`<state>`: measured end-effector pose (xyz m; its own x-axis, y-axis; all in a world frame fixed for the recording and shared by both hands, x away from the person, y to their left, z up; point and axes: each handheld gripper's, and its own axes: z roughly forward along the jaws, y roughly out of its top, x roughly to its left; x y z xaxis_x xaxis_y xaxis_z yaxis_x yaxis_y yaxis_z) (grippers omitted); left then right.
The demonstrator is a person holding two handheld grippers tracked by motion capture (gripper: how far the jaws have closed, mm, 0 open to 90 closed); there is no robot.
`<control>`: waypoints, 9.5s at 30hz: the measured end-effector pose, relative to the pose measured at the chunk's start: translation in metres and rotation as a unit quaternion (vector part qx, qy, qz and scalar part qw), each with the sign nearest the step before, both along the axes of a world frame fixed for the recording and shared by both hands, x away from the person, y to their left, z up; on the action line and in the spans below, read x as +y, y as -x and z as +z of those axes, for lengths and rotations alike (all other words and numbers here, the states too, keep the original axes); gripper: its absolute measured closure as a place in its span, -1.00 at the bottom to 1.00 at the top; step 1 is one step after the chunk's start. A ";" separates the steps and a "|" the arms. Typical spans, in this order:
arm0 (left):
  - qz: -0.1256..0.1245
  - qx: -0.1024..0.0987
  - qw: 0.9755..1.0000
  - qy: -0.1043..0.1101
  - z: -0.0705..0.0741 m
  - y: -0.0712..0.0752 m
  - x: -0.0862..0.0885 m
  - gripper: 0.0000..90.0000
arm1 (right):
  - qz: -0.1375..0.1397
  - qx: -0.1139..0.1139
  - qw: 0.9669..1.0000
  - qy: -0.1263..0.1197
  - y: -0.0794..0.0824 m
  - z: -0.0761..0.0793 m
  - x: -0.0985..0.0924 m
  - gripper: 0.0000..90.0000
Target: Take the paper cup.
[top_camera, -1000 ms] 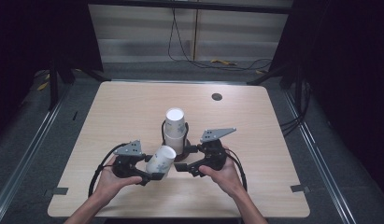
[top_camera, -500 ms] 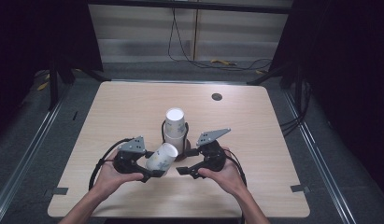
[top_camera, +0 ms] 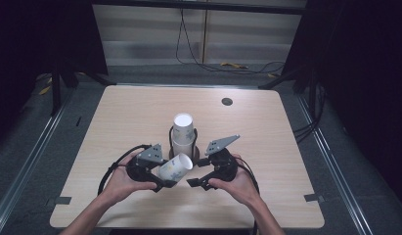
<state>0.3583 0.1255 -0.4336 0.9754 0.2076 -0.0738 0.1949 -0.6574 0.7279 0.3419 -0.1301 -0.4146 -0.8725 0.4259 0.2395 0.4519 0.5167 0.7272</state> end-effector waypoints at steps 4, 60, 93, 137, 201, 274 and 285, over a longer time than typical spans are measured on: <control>-0.006 -0.001 1.000 -0.008 -0.003 0.003 -0.004 -0.34 | -0.007 -0.002 1.000 0.008 -0.001 -0.001 -0.001 -0.63; -0.071 -0.043 0.991 -0.108 -0.020 0.026 -0.035 -0.33 | 0.092 0.038 0.988 0.121 -0.002 -0.023 0.024 -0.37; -0.051 -0.035 0.998 -0.034 -0.017 0.023 -0.024 -0.56 | 0.107 0.040 0.990 0.086 0.000 -0.014 0.018 -0.18; 0.042 0.024 0.993 0.107 -0.011 0.012 0.019 -0.65 | 0.026 0.017 0.999 -0.010 -0.007 -0.015 -0.016 -0.18; 0.062 0.011 0.972 0.225 -0.001 0.010 0.027 -0.65 | 0.023 -0.010 0.983 -0.182 -0.002 -0.010 -0.019 -0.17; 0.041 0.017 0.967 0.250 0.004 0.008 0.041 -0.41 | -0.006 -0.021 0.991 -0.132 0.002 -0.012 -0.010 -0.63; 0.059 0.009 0.972 0.225 0.005 0.007 0.046 -0.41 | -0.035 -0.031 0.991 -0.128 0.000 -0.010 -0.017 -0.62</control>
